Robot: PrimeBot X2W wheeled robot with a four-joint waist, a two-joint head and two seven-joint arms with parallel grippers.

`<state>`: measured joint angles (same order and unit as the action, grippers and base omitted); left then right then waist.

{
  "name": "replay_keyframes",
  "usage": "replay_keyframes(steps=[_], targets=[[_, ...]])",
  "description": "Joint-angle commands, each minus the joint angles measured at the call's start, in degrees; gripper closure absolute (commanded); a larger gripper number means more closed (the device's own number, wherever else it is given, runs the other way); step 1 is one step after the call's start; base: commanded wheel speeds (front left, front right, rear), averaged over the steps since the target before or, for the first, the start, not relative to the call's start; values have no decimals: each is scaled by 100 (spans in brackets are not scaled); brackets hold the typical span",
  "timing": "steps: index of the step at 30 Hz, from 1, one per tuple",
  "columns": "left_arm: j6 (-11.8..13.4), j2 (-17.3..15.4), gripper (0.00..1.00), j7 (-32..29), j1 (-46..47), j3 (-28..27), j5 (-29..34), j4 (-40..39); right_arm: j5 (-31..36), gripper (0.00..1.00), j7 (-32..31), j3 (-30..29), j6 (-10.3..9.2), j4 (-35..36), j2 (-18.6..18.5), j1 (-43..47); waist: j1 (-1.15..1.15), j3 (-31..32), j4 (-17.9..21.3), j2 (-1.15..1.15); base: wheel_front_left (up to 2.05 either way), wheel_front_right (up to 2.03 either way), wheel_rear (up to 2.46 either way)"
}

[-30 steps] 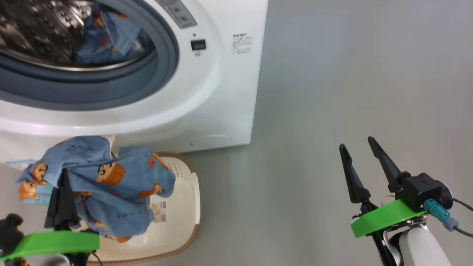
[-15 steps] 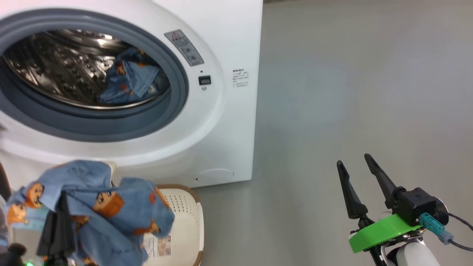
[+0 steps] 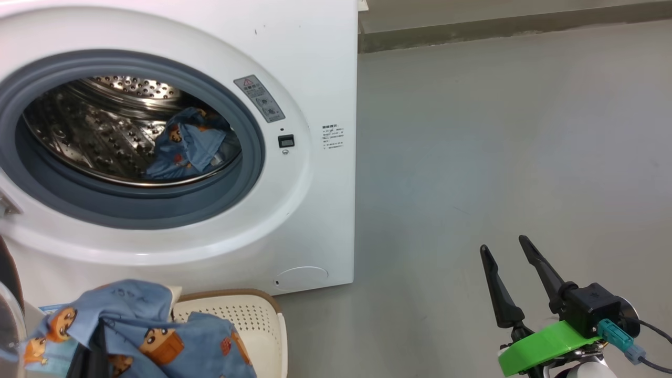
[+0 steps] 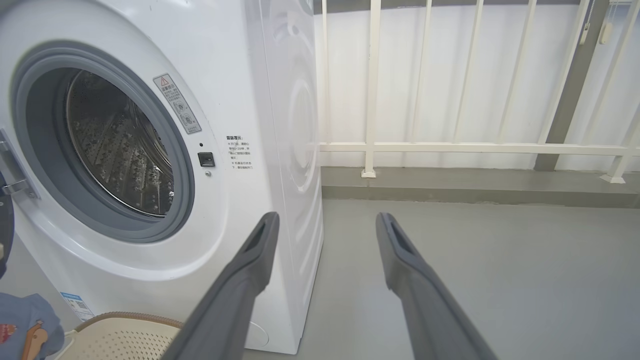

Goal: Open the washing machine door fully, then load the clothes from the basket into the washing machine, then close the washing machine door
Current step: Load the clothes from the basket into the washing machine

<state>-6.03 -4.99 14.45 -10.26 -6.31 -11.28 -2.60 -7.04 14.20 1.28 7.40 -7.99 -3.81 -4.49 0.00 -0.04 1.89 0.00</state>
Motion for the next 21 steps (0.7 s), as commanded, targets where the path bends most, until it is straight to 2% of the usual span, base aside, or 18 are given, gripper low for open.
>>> replay_keyframes(steps=[1, 8, 21], targets=[[83, -44, 100, 54, 73, -201, 93, -203, 38, 0, 1, 140, 9, 183, 0, -2, 0, 14, 3, 0, 0, 0, 0], [184, 25, 100, 54, -164, -192, 235, -186, 68, 0, -23, 115, 9, 290, 13, 128, 0, 23, 24, 0, 0, 0, 0], [214, 67, 100, 55, -222, -213, 272, -115, 73, 0, -34, 103, 9, 324, 34, 165, 0, -52, 52, 0, 0, 0, 0]])
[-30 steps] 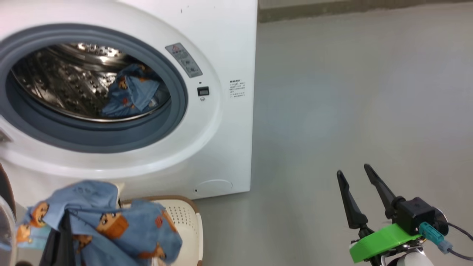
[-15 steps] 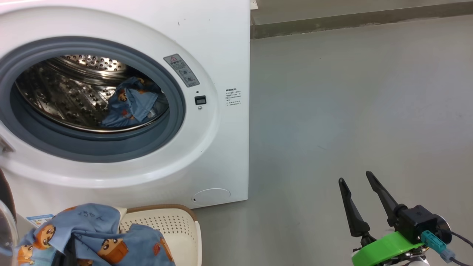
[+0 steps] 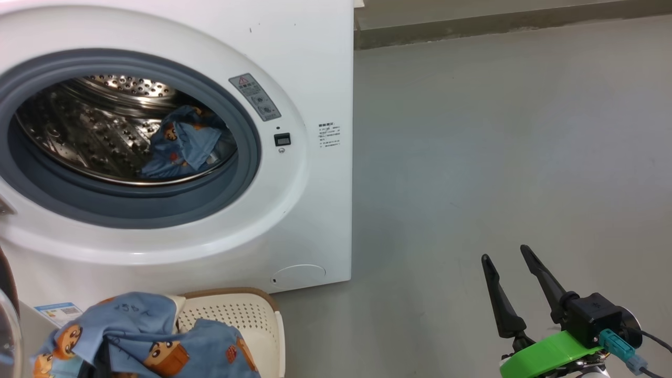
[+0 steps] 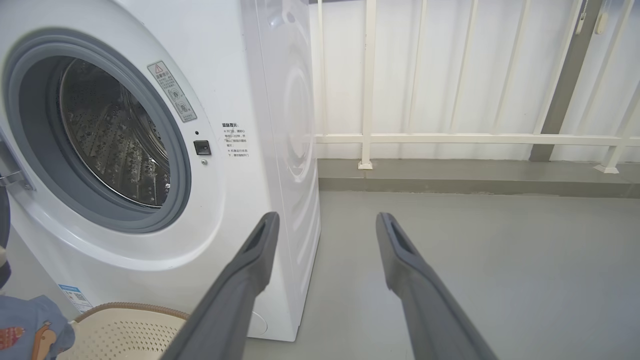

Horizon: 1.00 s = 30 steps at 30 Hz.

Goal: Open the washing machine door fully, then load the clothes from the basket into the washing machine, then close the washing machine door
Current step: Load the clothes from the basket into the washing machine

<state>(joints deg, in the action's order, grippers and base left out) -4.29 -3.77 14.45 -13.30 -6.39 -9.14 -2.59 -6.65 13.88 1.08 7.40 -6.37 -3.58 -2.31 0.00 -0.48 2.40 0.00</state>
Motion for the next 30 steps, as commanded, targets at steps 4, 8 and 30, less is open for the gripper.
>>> replay_keyframes(steps=[4, 8, 30], targets=[[42, -48, 100, 55, 88, -217, 63, -135, 41, 0, 1, 101, 9, 185, 18, -70, 0, -82, 13, 0, 0, 0, 0], [36, -57, 100, 55, 144, -201, 102, -108, 42, 0, 11, 86, 9, 181, 23, -74, 0, -146, 18, 0, 0, 0, 0], [-46, -699, 100, -20, 2943, -230, 15, 1073, 12, 0, 55, 168, 9, 317, 49, -611, 0, -1678, 196, 0, 0, 0, 0]])
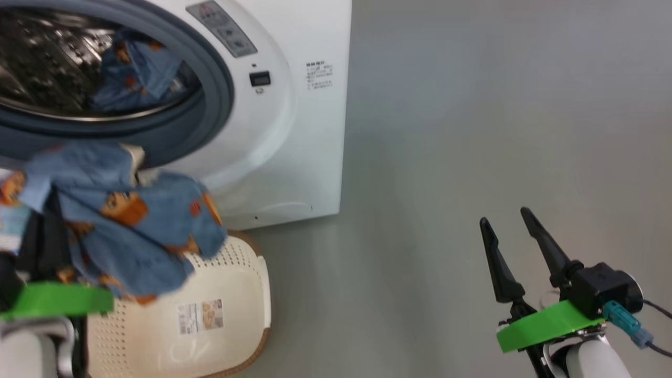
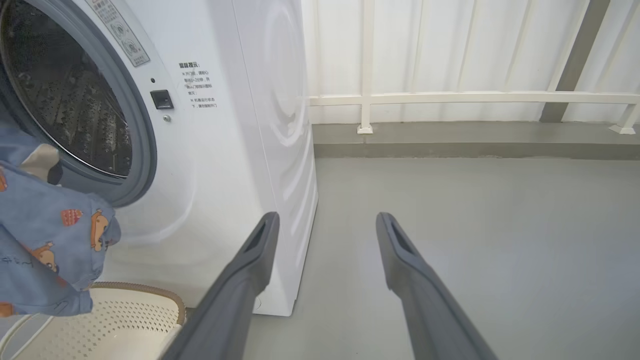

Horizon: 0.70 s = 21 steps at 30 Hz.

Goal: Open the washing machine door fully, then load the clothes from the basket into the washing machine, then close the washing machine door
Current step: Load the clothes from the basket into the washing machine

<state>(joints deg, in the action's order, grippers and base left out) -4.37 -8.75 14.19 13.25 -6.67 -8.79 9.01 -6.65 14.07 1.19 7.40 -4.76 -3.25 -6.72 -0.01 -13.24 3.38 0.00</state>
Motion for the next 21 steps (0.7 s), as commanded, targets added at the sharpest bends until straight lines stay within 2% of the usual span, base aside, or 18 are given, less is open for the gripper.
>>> replay_keyframes(steps=[1, 11, 21], targets=[[-41, -260, 100, -22, 493, -204, -23, 3, 8, 0, 40, 159, 9, 168, 16, -213, 1, -502, 114, 0, 0, 0, 0], [-91, -781, 100, -342, 2594, -74, -16, 914, -55, 0, 73, 260, 9, 194, 26, -647, 1, -1447, 302, 0, 0, 0, 0], [-125, -864, 100, -639, 4323, 161, -96, 1963, -165, 0, 90, 308, 9, 146, 33, -955, 1, -2224, 488, 0, 0, 0, 0]])
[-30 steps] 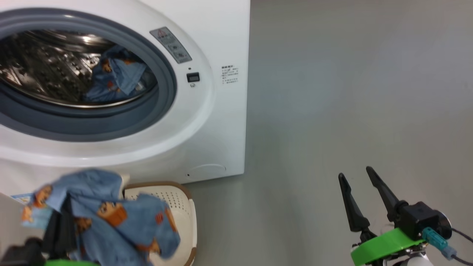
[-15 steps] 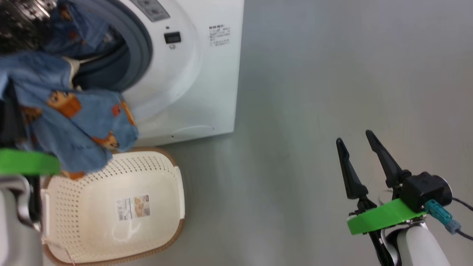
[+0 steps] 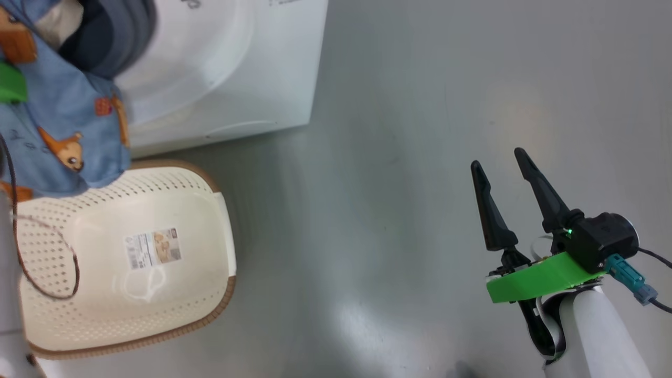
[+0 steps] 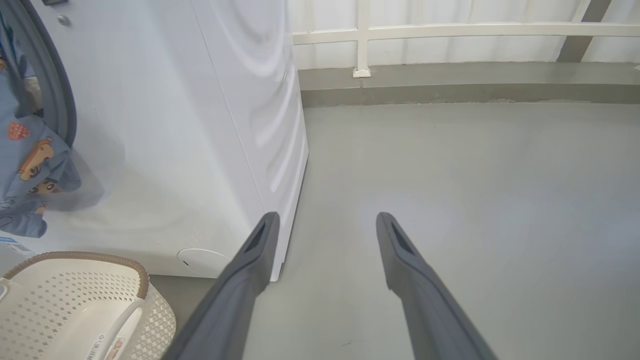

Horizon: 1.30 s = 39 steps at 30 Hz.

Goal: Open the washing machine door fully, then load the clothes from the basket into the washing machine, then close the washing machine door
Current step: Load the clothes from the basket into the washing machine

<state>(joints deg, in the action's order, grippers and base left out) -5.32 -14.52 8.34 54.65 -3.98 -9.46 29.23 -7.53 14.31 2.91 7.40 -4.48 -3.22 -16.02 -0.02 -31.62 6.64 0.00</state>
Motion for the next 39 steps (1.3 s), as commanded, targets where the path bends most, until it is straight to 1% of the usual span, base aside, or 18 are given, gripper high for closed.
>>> replay_keyframes(steps=[1, 3, 8, 10, 14, 16, 20, 22, 23, 25, 27, 31, 32, 35, 39], targets=[[-35, -308, 100, -82, 336, -79, -22, 43, -93, 0, 67, 144, 9, 123, 32, -43, 2, -457, 178, 0, 0, 0, 0], [-42, -290, 100, -186, 626, -98, -120, 286, -130, 0, 67, 167, 9, 139, 32, -76, 2, -592, 209, 0, 0, 0, 0], [-109, -400, 100, -566, 1266, -11, -261, 872, -243, 0, 68, 220, 9, 178, 33, -167, 2, -944, 280, 0, 0, 0, 0], [-121, -411, 100, -624, 1383, -18, -319, 955, -256, 0, 68, 225, 9, 187, 34, -186, 2, -1014, 289, 0, 0, 0, 0], [-159, -521, 100, -978, 1856, -42, -547, 1231, -320, 0, 68, 242, 9, 241, 34, -248, 2, -1295, 304, 0, 0, 0, 0], [-181, -646, 100, -1219, 2114, 53, -583, 1284, -345, 0, 68, 260, 9, 263, 34, -296, 2, -1446, 310, 0, 0, 0, 0], [-207, -853, 100, -1685, 2636, 142, -864, 1325, -417, 0, 68, 317, 9, 265, 34, -382, 2, -1732, 305, 0, 0, 0, 0], [-212, -1033, 100, -1838, 2817, 395, -922, 1318, -467, 0, 68, 365, 9, 262, 34, -430, 2, -1842, 321, 0, 0, 0, 0], [-213, -1146, 100, -1842, 2982, 486, -1094, 1294, -512, 0, 68, 412, 9, 258, 34, -481, 2, -1927, 342, 0, 0, 0, 0], [-214, -1311, 100, -1706, 3123, 607, -1149, 1224, -543, 0, 68, 454, 9, 261, 34, -529, 2, -1992, 372, 0, 0, 0, 0], [-215, -1501, 100, -1390, 3268, 728, -1088, 1112, -568, 0, 68, 500, 9, 264, 34, -576, 2, -2059, 412, 0, 0, 0, 0], [-215, -1761, 100, -431, 3581, 885, -844, 964, -609, 0, 69, 541, 9, 239, 34, -640, 2, -2137, 463, 0, 0, 0, 0], [-215, -1788, 100, -206, 3650, 917, -793, 965, -618, 0, 69, 543, 9, 229, 34, -652, 2, -2146, 467, 0, 0, 0, 0], [-216, -1818, 100, 214, 3746, 1059, -709, 1059, -639, 0, 69, 552, 9, 202, 34, -670, 2, -2134, 454, 0, 0, 0, 0], [-216, -1771, 100, 293, 3789, 1133, -838, 1398, -659, 0, 69, 567, 9, 156, 34, -699, 2, -2080, 427, 0, 0, 0, 0]])
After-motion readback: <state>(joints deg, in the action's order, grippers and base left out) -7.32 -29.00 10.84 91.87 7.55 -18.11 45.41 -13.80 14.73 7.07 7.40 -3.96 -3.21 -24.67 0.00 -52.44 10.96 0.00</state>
